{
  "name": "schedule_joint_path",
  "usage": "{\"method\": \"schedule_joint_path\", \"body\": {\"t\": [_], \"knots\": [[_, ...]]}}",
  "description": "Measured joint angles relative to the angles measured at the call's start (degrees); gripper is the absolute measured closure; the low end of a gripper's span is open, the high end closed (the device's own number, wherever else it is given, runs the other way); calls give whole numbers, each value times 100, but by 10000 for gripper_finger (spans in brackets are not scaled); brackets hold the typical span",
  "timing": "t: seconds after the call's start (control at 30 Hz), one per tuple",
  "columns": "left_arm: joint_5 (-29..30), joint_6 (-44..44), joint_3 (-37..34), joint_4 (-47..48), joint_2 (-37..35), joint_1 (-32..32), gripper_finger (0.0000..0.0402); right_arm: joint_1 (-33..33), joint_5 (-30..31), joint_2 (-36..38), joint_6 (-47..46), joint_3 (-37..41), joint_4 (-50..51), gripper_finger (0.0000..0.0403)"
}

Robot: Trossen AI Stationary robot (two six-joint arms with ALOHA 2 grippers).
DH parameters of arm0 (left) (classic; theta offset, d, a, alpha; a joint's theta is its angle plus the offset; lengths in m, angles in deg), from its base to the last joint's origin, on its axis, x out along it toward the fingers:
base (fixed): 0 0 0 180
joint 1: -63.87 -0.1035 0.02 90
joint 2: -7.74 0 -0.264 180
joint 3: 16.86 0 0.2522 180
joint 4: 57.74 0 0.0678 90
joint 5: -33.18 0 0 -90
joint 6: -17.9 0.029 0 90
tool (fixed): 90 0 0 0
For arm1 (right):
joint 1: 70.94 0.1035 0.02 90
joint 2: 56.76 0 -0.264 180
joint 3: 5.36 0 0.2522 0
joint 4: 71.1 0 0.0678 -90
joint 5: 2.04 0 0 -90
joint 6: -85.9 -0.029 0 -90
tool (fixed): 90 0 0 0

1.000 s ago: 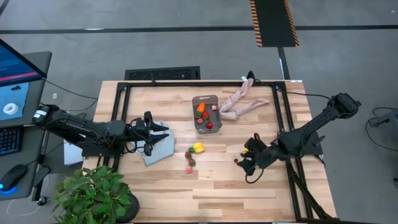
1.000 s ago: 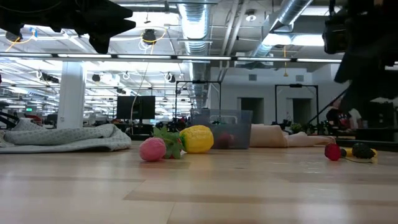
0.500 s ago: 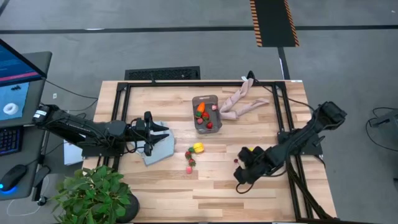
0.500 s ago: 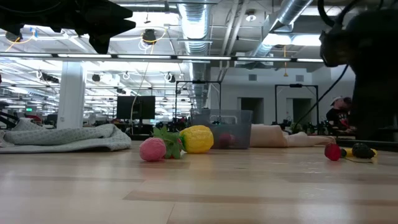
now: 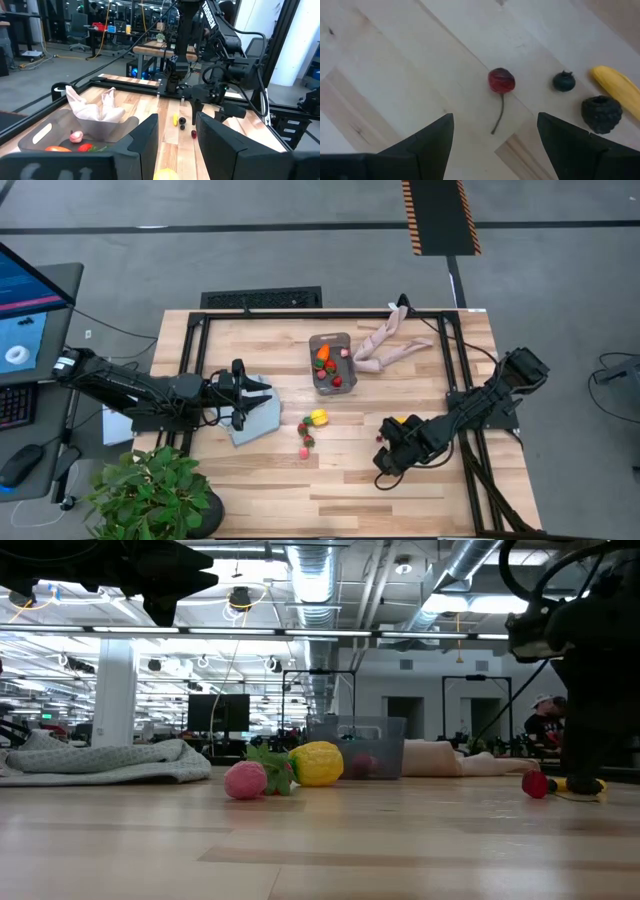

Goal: Pick and placing Produce into tupperware
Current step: Put the red cherry into the black bin

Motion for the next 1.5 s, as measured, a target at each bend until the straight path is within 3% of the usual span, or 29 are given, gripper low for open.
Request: {"method": "schedule_joint_path", "body": {"t": [0.7, 1.0, 1.5], "knots": [[-2, -2, 0, -2, 2, 0, 280, -490, 120, 0, 565, 0, -231, 92], [-3, -2, 0, -2, 2, 0, 280, -487, 122, -2, 561, 0, -235, 121], [-4, -4, 0, -2, 0, 0, 280, -379, 253, -4, 357, 0, -225, 122]]}}
